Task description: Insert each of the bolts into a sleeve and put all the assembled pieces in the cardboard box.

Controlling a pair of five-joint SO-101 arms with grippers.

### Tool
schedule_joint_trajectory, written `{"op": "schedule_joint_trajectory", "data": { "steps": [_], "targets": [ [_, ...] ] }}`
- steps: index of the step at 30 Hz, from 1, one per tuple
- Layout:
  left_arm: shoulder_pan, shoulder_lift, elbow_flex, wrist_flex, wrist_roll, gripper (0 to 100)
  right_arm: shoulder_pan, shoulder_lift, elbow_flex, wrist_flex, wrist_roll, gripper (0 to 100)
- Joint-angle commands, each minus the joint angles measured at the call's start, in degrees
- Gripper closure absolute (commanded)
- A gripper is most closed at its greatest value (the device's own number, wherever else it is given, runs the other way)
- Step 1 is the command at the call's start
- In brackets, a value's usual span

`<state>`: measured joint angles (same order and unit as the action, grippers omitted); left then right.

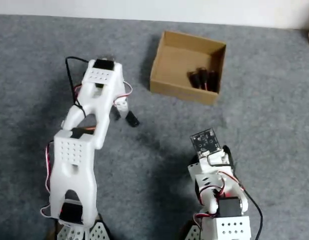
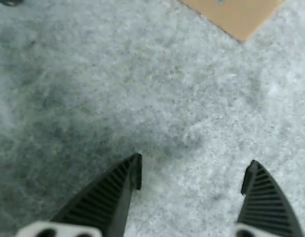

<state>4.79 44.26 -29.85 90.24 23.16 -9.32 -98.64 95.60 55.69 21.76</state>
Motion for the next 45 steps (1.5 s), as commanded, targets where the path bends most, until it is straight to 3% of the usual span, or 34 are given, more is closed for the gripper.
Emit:
{"op": "schedule_joint_trajectory", "data": {
  "steps": [1, 9, 13, 19, 27, 34, 36, 41, 45],
  "targets": [
    [6.46, -0.13, -4.18, 4.13, 0.00, 84, 0.40, -0.22, 0.48, -1.80, -0.26, 69.9],
    [19.56, -0.13, -4.35, 4.04, 2.81, 84, 0.40, -0.22, 0.57, -1.89, -0.26, 69.9],
    [20.97, -0.13, -4.35, 4.31, 4.04, 84, 0.40, -0.22, 0.57, -1.89, -0.26, 69.9],
    [14.37, -1.98, -5.14, 10.73, 4.04, 84, 0.40, -0.22, 0.57, -1.89, -0.26, 69.9],
    [1.45, -15.96, 0.84, 10.73, 4.13, 84, 0.40, -0.22, 0.57, -1.98, -0.26, 69.9],
    [0.57, -29.32, 22.46, 10.64, 4.57, 84, -1.54, -0.22, 3.47, -4.35, -0.26, 69.9],
    [0.31, -32.75, 26.15, 10.29, 7.47, 88, -4.00, -0.22, 4.88, -4.26, -0.26, 69.9],
    [-2.15, -45.14, 34.15, 3.78, 9.58, 90, -7.78, 0.31, 2.95, -1.80, 1.76, 69.9],
    [-5.93, -53.85, 45.41, -4.84, 9.58, 87, -17.45, 5.23, -7.96, 0.13, 1.76, 69.9]
  ]
}}
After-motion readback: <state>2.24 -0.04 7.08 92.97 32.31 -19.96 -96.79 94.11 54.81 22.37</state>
